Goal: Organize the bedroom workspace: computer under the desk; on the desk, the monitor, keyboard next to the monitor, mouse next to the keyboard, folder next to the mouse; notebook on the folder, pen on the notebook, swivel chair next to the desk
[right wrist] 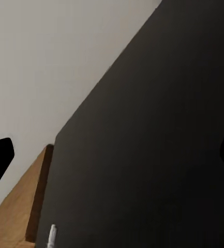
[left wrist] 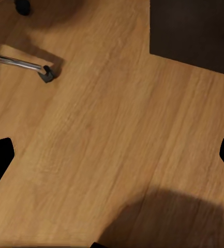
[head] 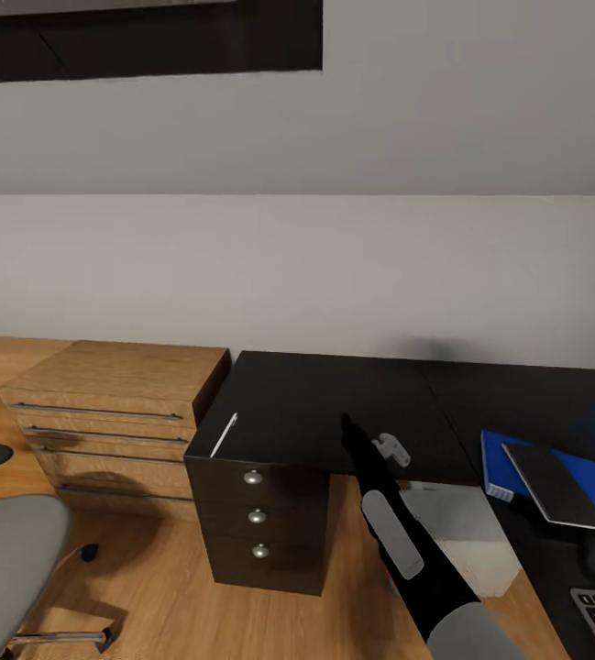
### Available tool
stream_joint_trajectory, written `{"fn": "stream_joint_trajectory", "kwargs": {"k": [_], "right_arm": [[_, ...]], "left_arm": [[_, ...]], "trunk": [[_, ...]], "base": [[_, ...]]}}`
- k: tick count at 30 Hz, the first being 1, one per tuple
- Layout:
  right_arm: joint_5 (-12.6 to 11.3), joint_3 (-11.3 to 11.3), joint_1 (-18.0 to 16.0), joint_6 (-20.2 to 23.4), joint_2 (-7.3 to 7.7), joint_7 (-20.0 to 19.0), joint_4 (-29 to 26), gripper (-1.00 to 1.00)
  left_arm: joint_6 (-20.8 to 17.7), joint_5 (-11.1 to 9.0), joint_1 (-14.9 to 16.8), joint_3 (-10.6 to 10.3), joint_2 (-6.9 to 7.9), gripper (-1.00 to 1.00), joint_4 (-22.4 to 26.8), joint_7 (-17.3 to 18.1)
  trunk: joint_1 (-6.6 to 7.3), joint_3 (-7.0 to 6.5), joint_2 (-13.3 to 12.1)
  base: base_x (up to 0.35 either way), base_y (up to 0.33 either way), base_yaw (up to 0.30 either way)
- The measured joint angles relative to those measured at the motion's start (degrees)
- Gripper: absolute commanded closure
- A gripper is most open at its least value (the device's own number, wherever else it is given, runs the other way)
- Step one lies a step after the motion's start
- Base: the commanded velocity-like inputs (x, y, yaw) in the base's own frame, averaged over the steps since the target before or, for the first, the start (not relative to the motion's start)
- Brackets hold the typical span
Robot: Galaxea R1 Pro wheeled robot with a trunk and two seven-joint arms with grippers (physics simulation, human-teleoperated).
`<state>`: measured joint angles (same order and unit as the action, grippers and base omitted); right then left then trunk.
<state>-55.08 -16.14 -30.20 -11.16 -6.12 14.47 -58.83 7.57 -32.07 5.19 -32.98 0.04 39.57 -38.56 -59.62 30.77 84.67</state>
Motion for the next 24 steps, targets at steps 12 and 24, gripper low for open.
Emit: {"fn": "stream_joint_trajectory", "kwargs": {"k": [12, 24], "right_arm": [[3.5, -4.8, 0.0, -0.4, -0.16, 5.3, 0.9, -1.0], [3.2, -4.9, 0.0, 4.0, 0.33, 13.5, -0.7, -1.0]], "left_arm": [[0.8, 0.3, 0.0, 0.2, 0.31, -1.0, 6.4, -0.4], [-18.6, -0.9, 0.0, -1.0, 6.05, -1.0, 47.2, -20.1]], "trunk": [[0.0, -0.05, 0.0], [0.0, -0.05, 0.0]], "base": [[0.0, 0.0, 0.277], [0.0, 0.0, 0.13]]}}
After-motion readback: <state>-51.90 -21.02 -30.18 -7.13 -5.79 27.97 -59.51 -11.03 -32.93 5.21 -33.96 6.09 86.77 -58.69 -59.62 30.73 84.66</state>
